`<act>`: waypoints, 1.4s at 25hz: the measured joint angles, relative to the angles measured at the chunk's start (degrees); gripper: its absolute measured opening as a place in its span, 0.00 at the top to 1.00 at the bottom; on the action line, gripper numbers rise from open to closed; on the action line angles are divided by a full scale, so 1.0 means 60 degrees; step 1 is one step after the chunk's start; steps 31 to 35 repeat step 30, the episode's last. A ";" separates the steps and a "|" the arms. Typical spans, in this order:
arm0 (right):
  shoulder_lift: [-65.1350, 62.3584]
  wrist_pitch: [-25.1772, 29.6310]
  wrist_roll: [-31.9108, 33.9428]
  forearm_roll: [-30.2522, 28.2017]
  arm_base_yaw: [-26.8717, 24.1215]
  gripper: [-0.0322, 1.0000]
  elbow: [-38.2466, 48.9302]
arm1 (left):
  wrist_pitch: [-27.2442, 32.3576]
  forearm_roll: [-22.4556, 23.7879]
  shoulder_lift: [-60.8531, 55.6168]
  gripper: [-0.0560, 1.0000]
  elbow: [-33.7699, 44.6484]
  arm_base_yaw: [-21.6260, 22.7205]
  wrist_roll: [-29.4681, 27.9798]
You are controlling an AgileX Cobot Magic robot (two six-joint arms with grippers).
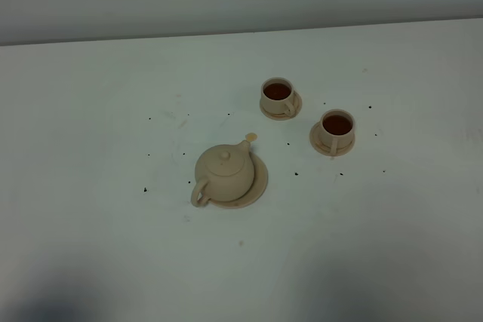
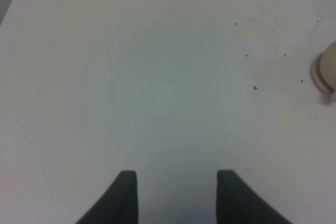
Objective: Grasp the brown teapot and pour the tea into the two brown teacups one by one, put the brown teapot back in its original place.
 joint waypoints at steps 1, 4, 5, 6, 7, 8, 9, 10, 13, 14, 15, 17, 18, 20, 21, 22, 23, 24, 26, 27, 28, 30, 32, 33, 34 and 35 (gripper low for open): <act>0.0000 0.0000 0.0000 0.0000 0.0000 0.74 0.0000 | 0.0000 0.0000 0.0000 0.57 0.0000 0.0000 0.0000; 0.0000 0.0000 0.0000 0.0000 0.0000 0.74 0.0000 | 0.0000 0.0000 0.0000 0.57 0.0000 0.0000 0.0000; 0.0000 0.0000 0.0000 0.0000 0.0000 0.74 0.0000 | 0.0000 0.0000 0.0000 0.57 0.0000 0.0000 0.0000; 0.0000 0.0000 0.0000 0.0000 0.0000 0.74 0.0000 | 0.0000 0.0000 0.0000 0.57 0.0000 0.0000 0.0000; 0.0000 0.0000 0.0000 0.0000 0.0000 0.74 0.0000 | 0.0000 0.0000 0.0000 0.57 0.0000 0.0000 0.0000; 0.0000 0.0000 0.0000 0.0000 0.0000 0.74 0.0000 | 0.0000 0.0000 0.0000 0.57 0.0000 0.0000 0.0000; 0.0000 0.0000 0.0000 0.0000 0.0000 0.74 0.0000 | 0.0000 0.0000 0.0000 0.57 0.0000 0.0000 0.0000; 0.0000 0.0000 0.0000 0.0000 0.0000 0.74 0.0000 | 0.0000 0.0000 0.0000 0.57 0.0000 0.0000 0.0000; 0.0000 0.0000 0.0000 0.0000 0.0000 0.74 0.0000 | 0.0000 0.0000 0.0000 0.57 0.0000 0.0000 0.0000; 0.0000 0.0000 0.0000 0.0000 0.0000 0.74 0.0000 | 0.0000 0.0000 0.0000 0.57 0.0000 0.0000 0.0000; 0.0000 0.0000 0.0000 0.0000 0.0000 0.74 0.0000 | 0.0000 0.0000 0.0000 0.57 0.0000 0.0000 0.0000; 0.0000 0.0000 0.0000 0.0000 0.0000 0.74 0.0000 | 0.0000 0.0000 0.0000 0.57 0.0000 0.0000 0.0000; 0.0000 0.0000 0.0000 0.0000 0.0000 0.74 0.0000 | 0.0000 0.0000 0.0000 0.57 0.0000 0.0000 0.0000; 0.0000 0.0000 0.0000 0.0000 0.0000 0.74 0.0000 | 0.0000 0.0000 0.0000 0.57 0.0000 0.0000 0.0008; 0.0000 0.0000 0.0000 0.0000 0.0000 0.74 0.0000 | 0.0000 0.0000 0.0000 0.57 0.0000 0.0000 0.0008; 0.0000 0.0000 0.0000 0.0000 0.0000 0.74 0.0000 | 0.0000 0.0000 0.0000 0.57 0.0000 0.0000 0.0008; 0.0000 0.0000 0.0000 0.0000 0.0000 0.74 0.0000 | 0.0000 0.0000 0.0000 0.57 0.0000 0.0000 0.0008; 0.0000 0.0000 0.0000 0.0000 0.0000 0.74 0.0000 | 0.0000 0.0000 0.0000 0.57 0.0000 0.0000 0.0008; 0.0000 0.0000 0.0000 0.0000 0.0000 0.74 0.0000 | 0.0000 0.0000 0.0000 0.57 0.0000 0.0000 0.0008; 0.0000 0.0000 0.0000 0.0000 0.0000 0.74 0.0000 | 0.0000 0.0000 0.0000 0.57 0.0000 0.0000 0.0017; 0.0000 0.0000 0.0000 0.0000 0.0000 0.74 0.0000 | 0.0000 0.0000 0.0000 0.57 0.0000 0.0000 0.0017; 0.0000 0.0000 0.0000 0.0000 0.0000 0.74 0.0000 | 0.0000 0.0000 0.0000 0.57 0.0000 0.0000 0.0017; 0.0000 0.0000 0.0000 0.0000 0.0000 0.74 0.0000 | 0.0000 0.0000 0.0000 0.57 0.0000 0.0000 0.0017; 0.0000 0.0000 0.0000 0.0000 0.0000 0.74 0.0000 | 0.0000 0.0000 0.0000 0.57 0.0000 0.0000 0.0017; 0.0000 0.0000 0.0000 0.0000 0.0000 0.74 0.0000 | 0.0000 0.0000 0.0000 0.57 0.0000 0.0000 0.0017; 0.0000 0.0000 0.0000 0.0000 0.0000 0.74 0.0000 | 0.0000 0.0000 0.0000 0.57 0.0000 0.0000 0.0017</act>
